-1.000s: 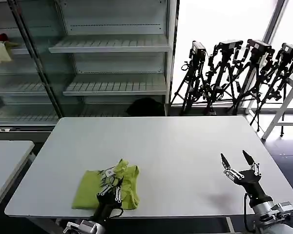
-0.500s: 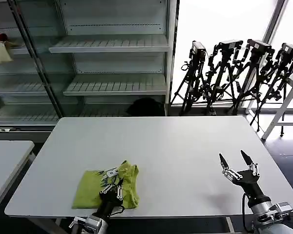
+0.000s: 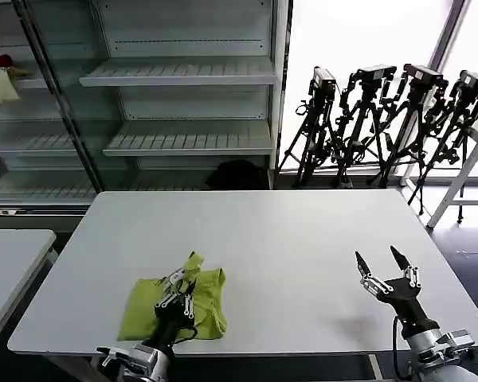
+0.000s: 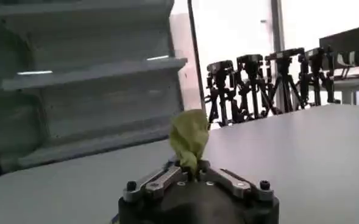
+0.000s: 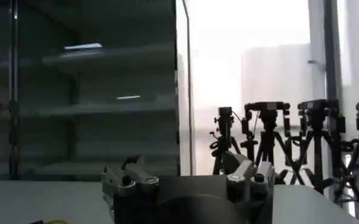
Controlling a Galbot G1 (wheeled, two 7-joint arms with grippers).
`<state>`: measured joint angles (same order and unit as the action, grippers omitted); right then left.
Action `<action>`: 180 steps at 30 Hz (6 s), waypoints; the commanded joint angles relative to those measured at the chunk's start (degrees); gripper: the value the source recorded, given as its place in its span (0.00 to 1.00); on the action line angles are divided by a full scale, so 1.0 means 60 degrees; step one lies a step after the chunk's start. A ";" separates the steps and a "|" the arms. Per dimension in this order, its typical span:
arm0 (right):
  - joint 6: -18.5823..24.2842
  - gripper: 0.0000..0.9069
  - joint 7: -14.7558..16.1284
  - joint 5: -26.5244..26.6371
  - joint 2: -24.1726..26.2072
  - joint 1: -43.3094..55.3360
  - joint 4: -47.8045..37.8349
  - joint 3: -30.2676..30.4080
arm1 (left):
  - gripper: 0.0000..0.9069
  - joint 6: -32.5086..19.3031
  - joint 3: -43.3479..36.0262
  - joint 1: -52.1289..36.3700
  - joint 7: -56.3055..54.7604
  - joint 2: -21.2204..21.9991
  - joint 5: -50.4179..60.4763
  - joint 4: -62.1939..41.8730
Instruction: Fold and organize the clothes.
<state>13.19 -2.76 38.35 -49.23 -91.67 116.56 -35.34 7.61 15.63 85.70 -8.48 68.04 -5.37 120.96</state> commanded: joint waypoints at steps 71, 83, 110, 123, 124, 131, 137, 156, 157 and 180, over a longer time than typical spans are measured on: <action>0.0010 1.00 0.0029 -0.0142 0.0045 0.0085 -0.0141 0.0086 | 1.00 0.3016 0.3096 0.0778 -0.0510 0.0168 -0.5698 0.0000; 0.0032 1.00 0.0055 -0.0139 0.0024 0.0123 -0.0149 0.0099 | 0.20 0.2509 0.2991 0.0863 -0.0211 0.0368 -0.5612 -0.0144; 0.0011 1.00 0.0061 -0.0134 0.0023 0.0243 -0.0086 0.0125 | 0.00 -0.0011 0.4045 0.1056 -0.0013 -0.1139 -0.4930 0.0123; -0.0002 1.00 0.0090 -0.0127 0.0014 0.0518 -0.0121 0.0357 | 0.00 0.0331 0.9435 0.1607 0.2087 -0.5333 -0.5543 -0.0643; 0.0007 1.00 0.0098 -0.0129 0.0016 0.0496 -0.0125 0.0357 | 0.00 0.0216 0.9276 0.1513 0.2333 -0.5478 -0.5383 -0.0666; -0.0048 1.00 0.0117 -0.0140 -0.0007 0.0479 -0.0007 0.0324 | 0.00 -0.1305 0.4538 0.0903 0.3227 -0.4396 -0.1081 -0.1039; -0.0071 1.00 0.0154 -0.0159 0.0009 0.0460 -0.0026 0.0336 | 0.00 -0.1718 0.1168 -0.0060 0.3024 -0.2480 0.0786 -0.2249; -0.0417 1.00 0.0133 -0.0390 -0.0184 0.0844 0.0063 0.0684 | 0.28 0.1594 -0.1511 -0.3136 -0.0441 -0.3220 -0.1308 -0.0831; -0.0467 1.00 0.0115 -0.0397 -0.0197 0.0875 0.0082 0.0713 | 0.73 0.1687 -0.1868 -0.3382 -0.0917 -0.3106 -0.1317 -0.0802; -0.5347 1.00 -0.1220 -0.0383 -0.2288 0.5279 0.0049 0.5167 | 1.00 0.3352 0.0858 -0.1961 -0.2482 -0.3167 -0.1219 0.2395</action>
<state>-3.20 -6.62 34.45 -55.32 -75.86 119.41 -20.41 23.20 8.10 63.99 -20.75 48.54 -16.12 128.77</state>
